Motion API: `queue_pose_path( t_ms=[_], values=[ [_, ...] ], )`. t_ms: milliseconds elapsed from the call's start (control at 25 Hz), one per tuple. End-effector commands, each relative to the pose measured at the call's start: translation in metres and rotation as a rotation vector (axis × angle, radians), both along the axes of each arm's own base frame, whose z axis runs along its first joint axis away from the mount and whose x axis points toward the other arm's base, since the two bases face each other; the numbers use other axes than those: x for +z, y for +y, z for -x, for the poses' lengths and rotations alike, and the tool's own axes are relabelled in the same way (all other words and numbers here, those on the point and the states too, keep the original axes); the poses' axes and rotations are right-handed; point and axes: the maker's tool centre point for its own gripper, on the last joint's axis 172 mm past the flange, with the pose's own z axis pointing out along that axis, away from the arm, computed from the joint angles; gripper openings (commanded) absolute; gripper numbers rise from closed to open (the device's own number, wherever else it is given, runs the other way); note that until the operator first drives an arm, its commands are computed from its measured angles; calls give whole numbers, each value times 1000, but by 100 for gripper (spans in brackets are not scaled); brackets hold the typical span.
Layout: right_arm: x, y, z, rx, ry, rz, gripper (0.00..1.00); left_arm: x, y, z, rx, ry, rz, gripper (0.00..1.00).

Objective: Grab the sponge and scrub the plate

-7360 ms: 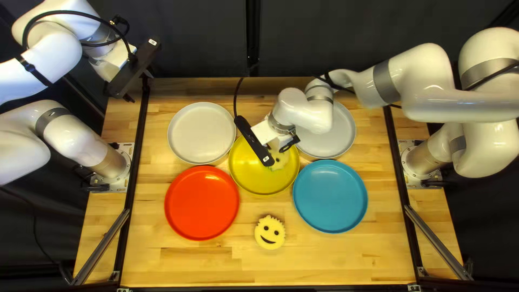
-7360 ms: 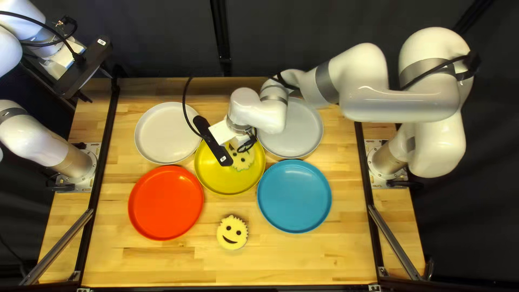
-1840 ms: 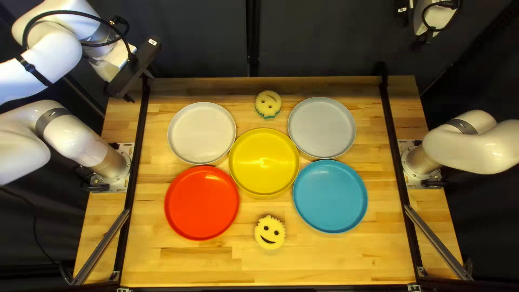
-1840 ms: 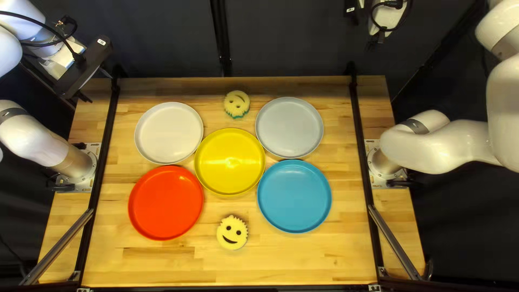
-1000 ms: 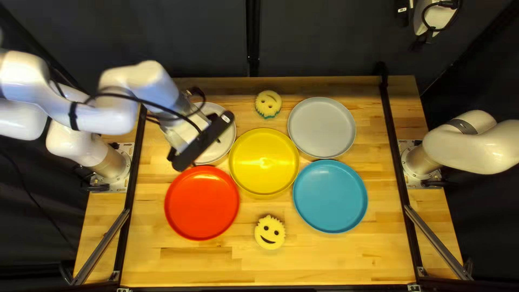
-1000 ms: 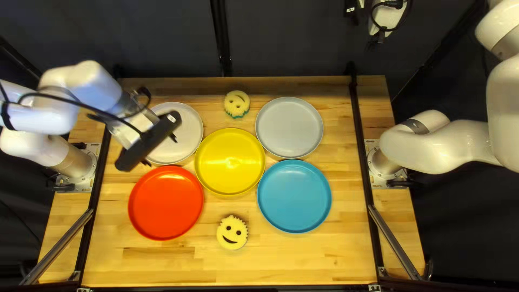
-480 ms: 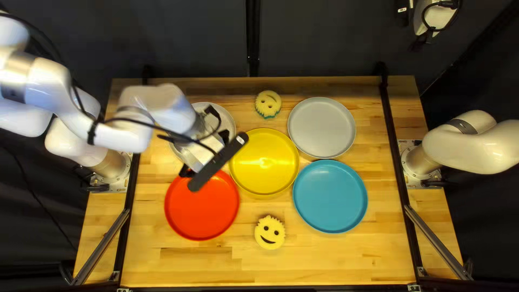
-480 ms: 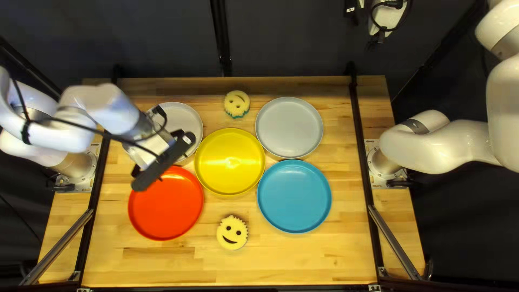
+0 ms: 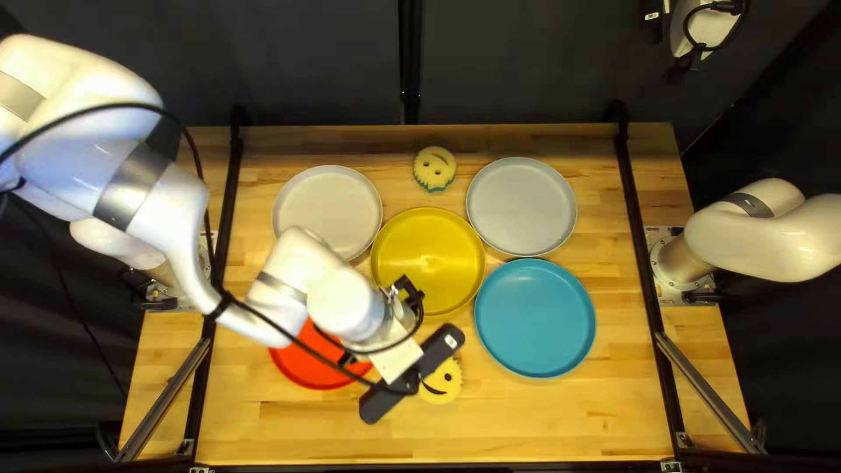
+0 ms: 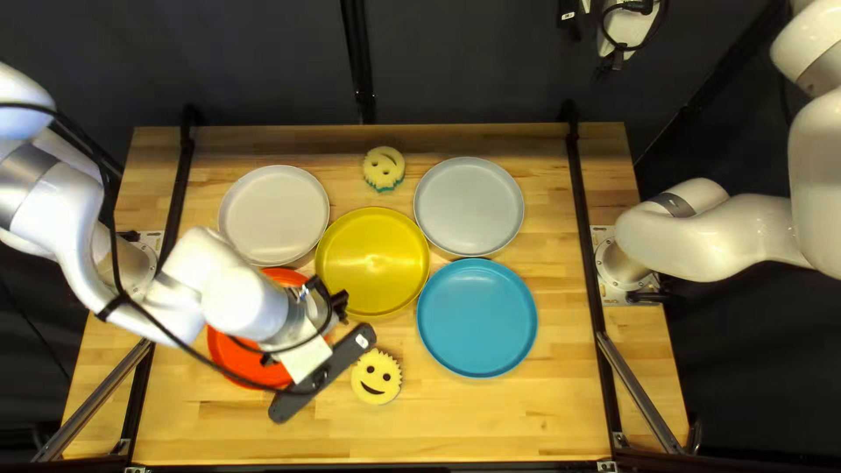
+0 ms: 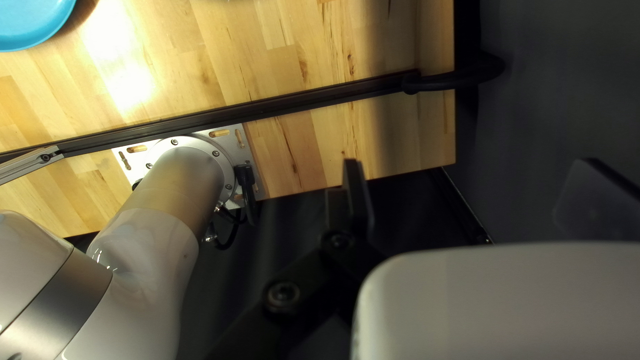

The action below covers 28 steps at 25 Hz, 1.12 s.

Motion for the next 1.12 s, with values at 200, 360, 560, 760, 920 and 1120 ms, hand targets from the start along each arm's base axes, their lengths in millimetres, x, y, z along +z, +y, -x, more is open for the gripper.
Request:
queue_pose_path(
  t_ms=[200,360,560,760,920,1120],
  values=[
    [0,0,0,0,0,0,100,-30,-26,-20,-1,-18,24,100],
    [0,0,0,0,0,0,100,-44,-59,-31,-22,-30,3,100],
    [0,0,0,0,0,0,100,-63,-87,-45,-42,-64,-34,100],
    [0,0,0,0,0,0,100,-81,-96,-51,-47,-85,-89,100],
    [0,0,0,0,0,0,100,-98,-86,-47,-42,-86,-100,100],
    [0,0,0,0,0,0,100,-108,-71,-36,-33,-83,-95,100]
  ],
)
